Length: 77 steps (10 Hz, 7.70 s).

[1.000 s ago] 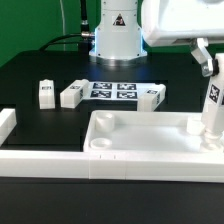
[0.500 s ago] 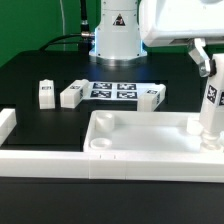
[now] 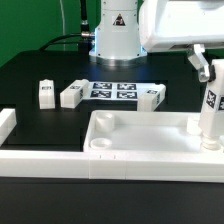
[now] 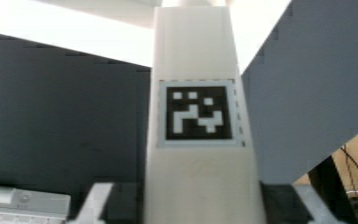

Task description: Assemble desk

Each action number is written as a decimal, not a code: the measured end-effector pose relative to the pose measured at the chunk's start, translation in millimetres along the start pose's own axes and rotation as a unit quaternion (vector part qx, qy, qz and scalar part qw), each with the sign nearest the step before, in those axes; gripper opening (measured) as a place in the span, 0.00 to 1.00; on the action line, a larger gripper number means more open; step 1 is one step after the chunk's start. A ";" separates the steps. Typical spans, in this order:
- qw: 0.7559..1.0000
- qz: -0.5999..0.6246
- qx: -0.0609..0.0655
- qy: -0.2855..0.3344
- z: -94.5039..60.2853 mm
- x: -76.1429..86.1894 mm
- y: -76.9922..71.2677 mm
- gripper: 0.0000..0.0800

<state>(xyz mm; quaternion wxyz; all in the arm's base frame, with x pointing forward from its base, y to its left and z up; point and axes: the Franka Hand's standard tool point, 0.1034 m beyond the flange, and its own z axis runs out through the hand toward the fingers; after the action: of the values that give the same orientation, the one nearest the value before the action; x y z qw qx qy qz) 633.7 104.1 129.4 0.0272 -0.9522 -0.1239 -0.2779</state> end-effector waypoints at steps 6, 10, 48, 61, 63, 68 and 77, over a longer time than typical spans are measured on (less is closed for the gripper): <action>1.000 0.000 0.002 -0.005 6.7 -5.5 -1.7 0.36; 1.000 0.000 -0.007 0.009 12.2 -13.1 1.7 0.36; 0.966 0.069 0.009 -0.248 -0.9 -14.0 8.5 0.81; 0.962 0.133 0.003 -0.241 10.7 -14.2 9.0 0.36; 0.940 0.246 -0.017 -0.236 10.6 -14.0 3.9 0.36; 0.872 0.428 -0.054 -0.231 11.3 -13.9 0.9 0.36; 0.772 0.590 -0.087 -0.221 11.9 -13.7 -5.6 0.59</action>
Offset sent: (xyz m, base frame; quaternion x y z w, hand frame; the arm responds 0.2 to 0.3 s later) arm 0.0052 0.0084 -0.0056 0.0050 0.0104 0.0141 0.9998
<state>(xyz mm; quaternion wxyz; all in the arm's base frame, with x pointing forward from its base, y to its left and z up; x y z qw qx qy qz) 627.4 107.9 112.0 0.0745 -0.8717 0.4843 0.0012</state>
